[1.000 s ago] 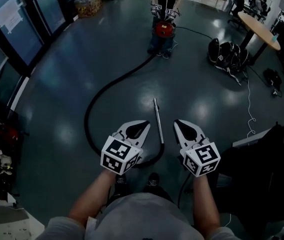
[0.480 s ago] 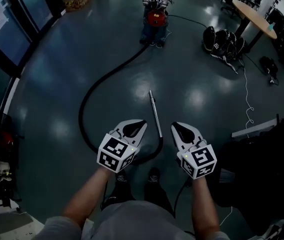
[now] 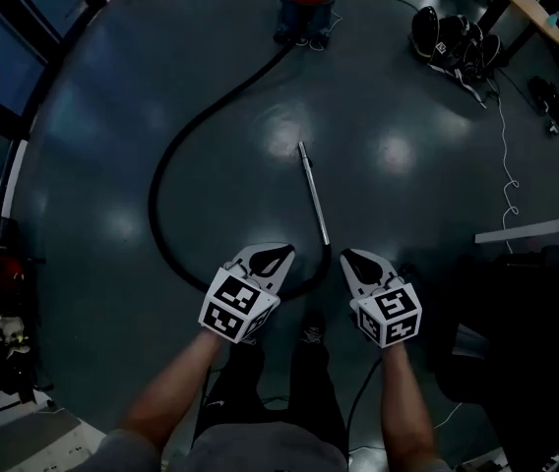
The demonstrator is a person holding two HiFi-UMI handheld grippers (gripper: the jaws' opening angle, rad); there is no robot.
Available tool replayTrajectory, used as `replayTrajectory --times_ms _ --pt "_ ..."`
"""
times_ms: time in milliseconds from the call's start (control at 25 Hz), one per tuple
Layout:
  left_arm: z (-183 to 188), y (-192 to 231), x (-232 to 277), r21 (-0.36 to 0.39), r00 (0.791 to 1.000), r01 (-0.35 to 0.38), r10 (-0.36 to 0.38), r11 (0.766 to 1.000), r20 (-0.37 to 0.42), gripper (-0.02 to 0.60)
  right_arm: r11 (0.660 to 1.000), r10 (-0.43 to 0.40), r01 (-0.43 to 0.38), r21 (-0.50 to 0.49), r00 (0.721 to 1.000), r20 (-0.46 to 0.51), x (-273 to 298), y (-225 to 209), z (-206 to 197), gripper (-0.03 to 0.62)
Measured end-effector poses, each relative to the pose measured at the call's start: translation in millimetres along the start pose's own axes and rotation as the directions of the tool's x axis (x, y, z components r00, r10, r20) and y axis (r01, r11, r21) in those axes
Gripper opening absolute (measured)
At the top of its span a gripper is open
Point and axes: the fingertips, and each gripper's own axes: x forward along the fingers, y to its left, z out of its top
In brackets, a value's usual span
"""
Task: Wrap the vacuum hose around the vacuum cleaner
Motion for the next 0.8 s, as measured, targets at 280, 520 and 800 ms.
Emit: replayTrajectory --times_ms 280,520,800 --pt "-107 41 81 -0.054 0.997 0.015 -0.019 0.998 -0.075 0.006 0.998 -0.030 0.037 0.052 0.991 -0.129 82 -43 -119 0.006" --pt "-209 84 143 -0.067 0.989 0.020 -0.030 0.998 -0.146 0.006 0.994 -0.053 0.069 0.082 0.981 -0.186 161 -82 -220 0.006" --pt "-310 119 235 -0.051 0.984 0.039 -0.047 0.998 -0.170 0.006 0.994 -0.080 0.094 0.054 0.972 -0.220 251 -141 -329 0.045"
